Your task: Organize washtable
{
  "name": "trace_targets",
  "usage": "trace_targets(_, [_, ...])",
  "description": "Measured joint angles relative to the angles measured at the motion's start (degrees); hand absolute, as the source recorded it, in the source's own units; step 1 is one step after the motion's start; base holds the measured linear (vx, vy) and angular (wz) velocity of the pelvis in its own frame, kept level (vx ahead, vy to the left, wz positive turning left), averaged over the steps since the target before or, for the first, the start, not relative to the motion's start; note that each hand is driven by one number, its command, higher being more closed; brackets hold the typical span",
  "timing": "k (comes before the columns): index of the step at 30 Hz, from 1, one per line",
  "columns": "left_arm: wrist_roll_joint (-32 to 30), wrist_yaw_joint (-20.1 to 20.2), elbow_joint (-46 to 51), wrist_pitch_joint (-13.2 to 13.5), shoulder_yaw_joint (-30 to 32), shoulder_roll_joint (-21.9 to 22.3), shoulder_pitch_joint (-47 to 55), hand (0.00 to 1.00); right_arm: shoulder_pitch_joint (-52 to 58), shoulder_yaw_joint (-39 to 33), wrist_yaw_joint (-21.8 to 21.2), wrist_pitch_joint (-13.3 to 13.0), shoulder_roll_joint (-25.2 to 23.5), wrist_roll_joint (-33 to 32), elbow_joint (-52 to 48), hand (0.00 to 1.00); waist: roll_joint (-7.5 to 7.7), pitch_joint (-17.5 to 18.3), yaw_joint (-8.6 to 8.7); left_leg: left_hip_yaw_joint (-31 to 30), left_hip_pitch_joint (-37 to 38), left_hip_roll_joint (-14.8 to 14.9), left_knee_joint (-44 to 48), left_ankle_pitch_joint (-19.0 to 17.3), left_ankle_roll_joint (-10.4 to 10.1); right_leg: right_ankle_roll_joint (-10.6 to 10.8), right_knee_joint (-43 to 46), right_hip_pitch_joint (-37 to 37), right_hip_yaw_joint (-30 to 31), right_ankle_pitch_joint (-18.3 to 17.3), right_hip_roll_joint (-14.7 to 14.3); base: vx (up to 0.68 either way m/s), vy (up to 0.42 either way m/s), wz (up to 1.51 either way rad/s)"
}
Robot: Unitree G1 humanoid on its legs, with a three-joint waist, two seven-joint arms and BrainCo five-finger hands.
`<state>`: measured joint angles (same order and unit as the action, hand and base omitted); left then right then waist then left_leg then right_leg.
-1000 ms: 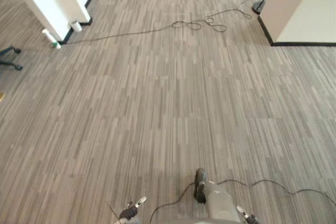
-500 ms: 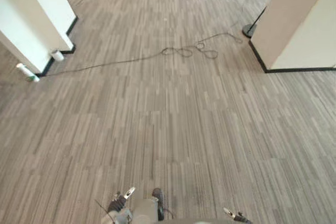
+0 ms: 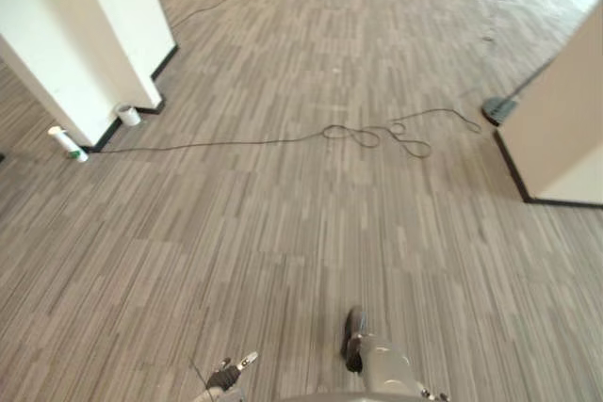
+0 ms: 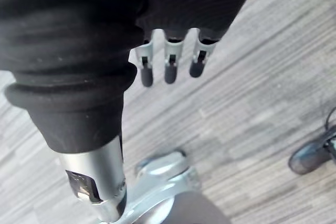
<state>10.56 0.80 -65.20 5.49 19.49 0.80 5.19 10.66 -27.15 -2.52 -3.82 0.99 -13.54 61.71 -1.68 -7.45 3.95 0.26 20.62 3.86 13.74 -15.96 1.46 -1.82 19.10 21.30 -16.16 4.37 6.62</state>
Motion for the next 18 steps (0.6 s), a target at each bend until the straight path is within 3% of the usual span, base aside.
trace_targets(1, [0.0,0.0,0.2,0.0,1.7,1.5,0.1,0.0,-0.1,-0.3,0.0,0.0,1.0,0.0,-0.7,0.0,-2.37,0.2,-0.06,0.1,-4.4,2.6,12.5,3.1,-4.9,-0.4,-0.2,-2.6,-0.8,-2.4,-2.2,0.73,-0.253,-0.18])
trace_targets(2, [0.1,0.2,0.9,0.0,4.5,2.6,0.1,0.0,-0.1,0.1,0.1,0.1,1.5,0.1,-2.2,0.0,-3.68,0.1,-0.22,0.1,-10.4,4.9,26.0,12.6,-10.9,-1.4,-1.5,-5.9,-0.5,-4.9,-4.7,0.87,-0.285,-0.33])
trace_targets(3, [0.0,0.3,1.4,0.0,5.7,2.9,0.4,0.0,-0.3,0.2,0.1,0.1,1.5,0.1,-2.5,0.0,-3.59,-0.2,-0.59,0.2,-13.4,6.1,32.6,15.4,-12.7,-2.1,-2.7,-7.9,0.0,-5.5,-6.0,0.71,-0.183,-0.54])
trace_targets(4, [0.3,0.4,1.8,0.0,6.4,3.0,0.3,0.0,-0.9,0.1,0.3,0.0,1.6,0.1,-2.3,0.0,-3.87,-0.5,-1.21,2.7,-18.3,9.1,44.0,14.9,-12.3,-2.5,-5.4,-12.9,1.0,-6.6,-8.2,0.55,-0.128,-0.51])
trace_targets(5, [0.3,0.4,2.3,0.0,6.6,2.9,0.3,0.0,-1.2,0.1,0.5,0.1,1.6,0.1,-2.1,0.0,-3.58,-0.7,-1.5,4.7,-20.1,10.3,47.6,14.0,-10.8,-2.8,-6.9,-15.6,1.9,-6.9,-8.9,0.65,-0.144,-0.62])
trace_targets(6, [0.6,0.4,2.9,0.2,6.7,2.2,0.4,0.0,-2.0,0.2,1.0,0.2,1.2,0.2,-1.2,0.0,-2.31,-0.8,-1.99,8.2,-23.5,11.4,50.9,11.9,-8.1,-2.7,-9.7,-20.4,3.3,-7.4,-9.1,0.59,-0.124,-0.61])
trace_targets(7, [1.2,0.4,2.9,0.6,6.5,1.9,0.5,0.0,-3.2,0.2,1.1,0.2,0.9,0.3,0.5,0.0,-1.33,-0.5,-2.31,11.1,-27.1,11.4,49.9,9.3,-6.8,-2.0,-12.5,-24.2,5.3,-7.8,-9.0,0.67,-0.116,-0.75])
trace_targets(9, [2.5,0.5,2.8,0.8,5.9,1.0,0.4,0.0,-5.5,0.1,1.1,0.2,1.4,0.7,2.4,0.0,-1.23,-0.6,-3.56,12.4,-33.2,11.0,40.0,5.0,-6.5,-0.8,-16.6,-29.4,8.5,-8.3,-8.7,0.62,-0.022,-0.76])
trace_targets(10, [2.9,0.5,2.8,1.0,5.8,0.8,0.4,0.0,-6.0,0.1,1.1,0.3,1.5,0.7,2.9,0.0,-1.07,-0.7,-3.82,12.3,-34.0,10.7,35.1,4.6,-6.5,-0.3,-17.2,-30.5,8.9,-8.6,-8.4,0.54,0.078,-0.64])
trace_targets(11, [3.4,0.4,2.8,1.4,5.4,0.0,0.4,0.0,-6.6,0.1,1.1,0.3,1.4,0.7,3.9,0.0,-0.66,-0.9,-4.45,10.5,-34.9,9.0,23.6,4.7,-6.7,1.0,-18.6,-32.8,9.4,-9.5,-7.4,0.4,0.105,-0.41])
trace_targets(12, [3.7,0.4,2.8,1.5,5.0,0.0,0.3,0.0,-6.9,0.2,1.1,0.2,1.3,0.7,4.3,0.0,-0.43,-0.9,-4.78,9.1,-35.1,8.0,17.8,4.9,-6.8,1.5,-19.5,-34.3,9.8,-10.0,-6.7,0.47,0.18,-0.34])
trace_targets(13, [4.6,0.3,2.6,1.6,4.2,-0.5,0.4,0.0,-6.8,0.2,1.1,0.1,1.2,0.7,4.6,0.0,-0.14,-0.9,-4.89,5.5,-35.1,5.8,5.9,6.2,-7.7,2.7,-21.1,-36.9,10.0,-11.4,-5.4,0.47,0.249,-0.15])
trace_targets(14, [5.1,0.3,2.4,1.6,2.9,-1.0,0.5,0.0,-6.7,0.4,1.1,0.0,1.3,0.6,4.8,0.0,-0.31,-0.9,-4.96,2.6,-35.2,4.7,-2.2,9.3,-8.4,4.2,-21.7,-39.1,10.0,-13.1,-4.5,0.48,0.276,-0.1])
trace_targets(15, [5.3,0.3,2.2,1.6,2.6,-1.3,0.7,0.0,-6.7,0.8,1.2,0.0,1.4,0.7,5.1,0.0,-0.08,-0.8,-5.11,2.3,-35.3,4.1,-2.0,12.6,-8.6,5.2,-21.7,-40.0,10.0,-13.9,-3.8,0.51,0.332,-0.08])
trace_targets(16, [5.7,0.3,1.8,1.6,2.5,-1.8,1.1,0.0,-6.5,1.7,1.1,-0.1,1.0,0.7,5.7,0.0,1.03,-0.3,-5.12,2.2,-34.9,2.1,-1.4,18.5,-6.3,7.1,-21.2,-40.9,9.9,-15.3,-1.7,0.66,0.407,-0.06])
trace_targets(17, [5.9,0.3,1.2,1.4,2.5,-3.0,1.2,0.0,-7.2,1.7,1.1,-0.1,0.3,0.6,6.3,0.0,2.2,0.1,-4.96,2.5,-35.4,0.0,1.0,18.3,-3.7,7.3,-18.6,-40.7,10.0,-15.4,0.6,0.68,0.401,-0.02])
trace_targets(18, [5.9,0.3,0.8,1.4,2.4,-3.3,1.2,0.0,-7.3,1.4,1.1,-0.2,0.0,0.6,6.3,0.0,2.54,0.2,-4.93,2.9,-35.5,-0.6,2.2,17.3,-2.8,7.4,-15.9,-39.6,10.1,-15.4,1.4,0.67,0.383,-0.02])
